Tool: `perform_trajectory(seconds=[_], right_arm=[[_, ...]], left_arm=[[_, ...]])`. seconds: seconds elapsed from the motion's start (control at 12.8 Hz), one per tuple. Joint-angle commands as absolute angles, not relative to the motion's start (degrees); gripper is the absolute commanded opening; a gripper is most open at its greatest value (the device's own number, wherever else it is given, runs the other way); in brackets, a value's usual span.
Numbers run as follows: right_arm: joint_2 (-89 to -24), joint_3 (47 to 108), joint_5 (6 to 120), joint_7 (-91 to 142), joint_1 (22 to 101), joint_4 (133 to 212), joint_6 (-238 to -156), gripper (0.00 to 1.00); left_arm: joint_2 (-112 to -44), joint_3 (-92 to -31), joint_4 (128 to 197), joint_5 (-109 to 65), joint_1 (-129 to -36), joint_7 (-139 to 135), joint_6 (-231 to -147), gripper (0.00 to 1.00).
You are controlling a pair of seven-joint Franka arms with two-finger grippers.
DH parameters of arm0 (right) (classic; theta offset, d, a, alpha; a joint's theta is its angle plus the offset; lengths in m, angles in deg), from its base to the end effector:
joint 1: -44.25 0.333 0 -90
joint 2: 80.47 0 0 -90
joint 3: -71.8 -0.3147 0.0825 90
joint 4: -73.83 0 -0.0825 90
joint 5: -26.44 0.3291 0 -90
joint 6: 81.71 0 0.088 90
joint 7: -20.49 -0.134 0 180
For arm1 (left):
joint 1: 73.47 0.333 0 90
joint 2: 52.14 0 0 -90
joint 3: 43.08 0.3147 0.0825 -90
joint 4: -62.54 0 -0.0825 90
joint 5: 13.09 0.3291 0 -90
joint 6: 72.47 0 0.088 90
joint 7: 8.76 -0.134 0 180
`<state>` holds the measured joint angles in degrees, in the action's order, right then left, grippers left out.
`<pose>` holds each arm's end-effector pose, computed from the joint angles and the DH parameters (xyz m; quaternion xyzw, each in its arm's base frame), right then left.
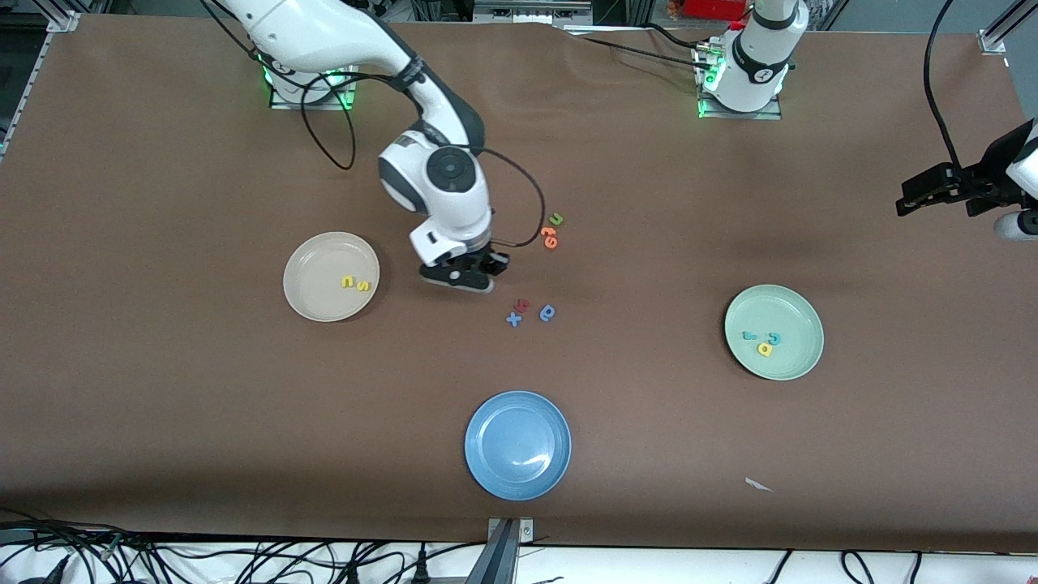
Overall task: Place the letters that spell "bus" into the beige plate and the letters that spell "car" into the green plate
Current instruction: 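Carry the teal p onto the white plate and open the right gripper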
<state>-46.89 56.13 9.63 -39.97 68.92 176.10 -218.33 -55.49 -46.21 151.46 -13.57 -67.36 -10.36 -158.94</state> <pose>0.4897 0.3858 0.2494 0.9949 -0.0938 0.0360 0.0007 0.5062 0.0260 0.5696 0.9986 0.0119 -0.0503 0.0078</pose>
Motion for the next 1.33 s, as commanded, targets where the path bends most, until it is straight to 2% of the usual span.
perform_trajectory(seconds=[0.0,0.31,0.47,0.55,0.62,0.7,0.94,1.25], right_arm=[[-53.30,55.45,9.22,-29.91,61.94,185.07,-218.64,0.02],[-61.46,55.01,9.48,-13.47,51.57,191.15,-213.47,0.04],[-64.64,54.22,9.57,-7.93,47.61,194.31,-212.05,0.09],[-65.52,54.22,9.57,-6.59,46.28,195.80,-212.49,0.34],[-66.05,54.22,9.57,-6.23,45.49,196.86,-212.49,0.71],[-66.75,54.13,9.57,-6.23,44.96,197.74,-212.49,1.00],[-69.74,53.78,9.66,-5.71,43.99,200.03,-211.97,1.00],[-72.12,52.03,12.09,-5.09,43.99,198.73,-209.79,1.00]], left_arm=[[-55.13,-46.51,151.57,-12.48,-66.97,-11.66,-158.95,1.00],[-55.13,-46.51,151.57,-12.48,-66.97,-11.66,-158.95,1.00],[-55.13,-46.51,151.66,-12.39,-66.97,-11.66,-158.95,1.00],[-55.13,-46.51,151.66,-12.48,-66.97,-11.66,-158.95,1.00],[-55.13,-46.51,151.66,-12.48,-66.97,-11.66,-158.95,1.00],[-55.13,-46.51,151.66,-12.39,-66.97,-11.66,-158.95,1.00],[-55.13,-46.51,151.66,-12.39,-66.97,-11.66,-158.95,1.00],[-55.13,-46.51,151.66,-12.39,-66.97,-11.66,-158.95,1.00]])
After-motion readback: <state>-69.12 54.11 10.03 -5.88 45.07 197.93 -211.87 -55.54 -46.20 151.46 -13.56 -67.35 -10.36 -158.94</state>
